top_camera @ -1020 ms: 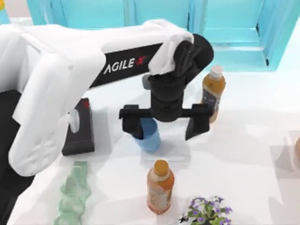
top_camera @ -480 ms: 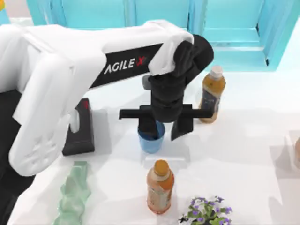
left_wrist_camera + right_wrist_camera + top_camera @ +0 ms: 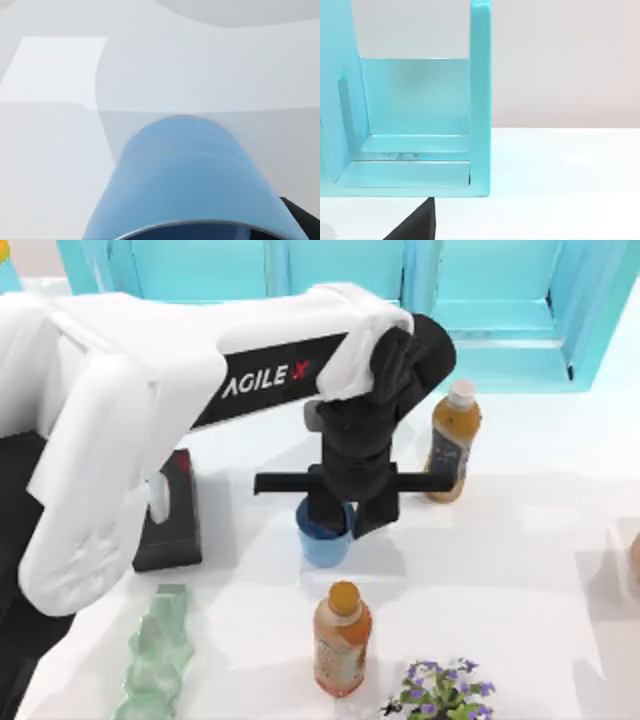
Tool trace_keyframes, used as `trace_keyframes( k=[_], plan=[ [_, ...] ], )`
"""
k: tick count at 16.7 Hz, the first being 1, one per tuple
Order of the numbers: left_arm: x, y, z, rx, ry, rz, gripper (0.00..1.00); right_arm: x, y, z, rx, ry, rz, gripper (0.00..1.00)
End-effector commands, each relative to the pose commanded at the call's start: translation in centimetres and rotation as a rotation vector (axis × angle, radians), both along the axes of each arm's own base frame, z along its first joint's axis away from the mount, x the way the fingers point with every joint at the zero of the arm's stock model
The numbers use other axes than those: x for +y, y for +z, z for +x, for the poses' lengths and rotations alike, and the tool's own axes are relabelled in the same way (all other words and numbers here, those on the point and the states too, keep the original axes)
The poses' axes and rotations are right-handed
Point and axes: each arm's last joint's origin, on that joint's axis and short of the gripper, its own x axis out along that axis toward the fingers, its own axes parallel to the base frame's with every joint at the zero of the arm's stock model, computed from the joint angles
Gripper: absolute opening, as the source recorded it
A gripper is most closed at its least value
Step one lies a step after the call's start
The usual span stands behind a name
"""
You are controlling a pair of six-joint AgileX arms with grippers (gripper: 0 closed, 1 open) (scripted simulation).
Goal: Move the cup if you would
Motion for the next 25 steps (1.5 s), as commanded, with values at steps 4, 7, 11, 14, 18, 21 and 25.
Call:
trace_keyframes(
  k=[4,7,11,14,18,21,25],
  plan=[
    [0.1,0.1,0.1,-0.003,-0.001,-0.001,0.0,0.0,0.0,0.0,0.0,0.0,0.0,1.0],
    [2.1,2.4,1.1,-0.046,-0.011,-0.019,0.0,0.0,0.0,0.0,0.0,0.0,0.0,1.0],
    [8.6,6.9,2.9,-0.125,-0.03,-0.021,0.0,0.0,0.0,0.0,0.0,0.0,0.0,1.0],
    [15.1,8.9,3.4,-0.134,-0.038,0.014,0.0,0.0,0.0,0.0,0.0,0.0,0.0,1.0],
    [23.4,8.3,2.4,-0.052,-0.03,0.044,0.0,0.0,0.0,0.0,0.0,0.0,0.0,1.0],
    [27.6,7.4,1.2,-0.006,-0.011,0.024,0.0,0.0,0.0,0.0,0.0,0.0,0.0,1.0],
    [29.2,7.1,0.7,0.004,0.0,0.006,0.0,0.0,0.0,0.0,0.0,0.0,0.0,1.0]
  ],
)
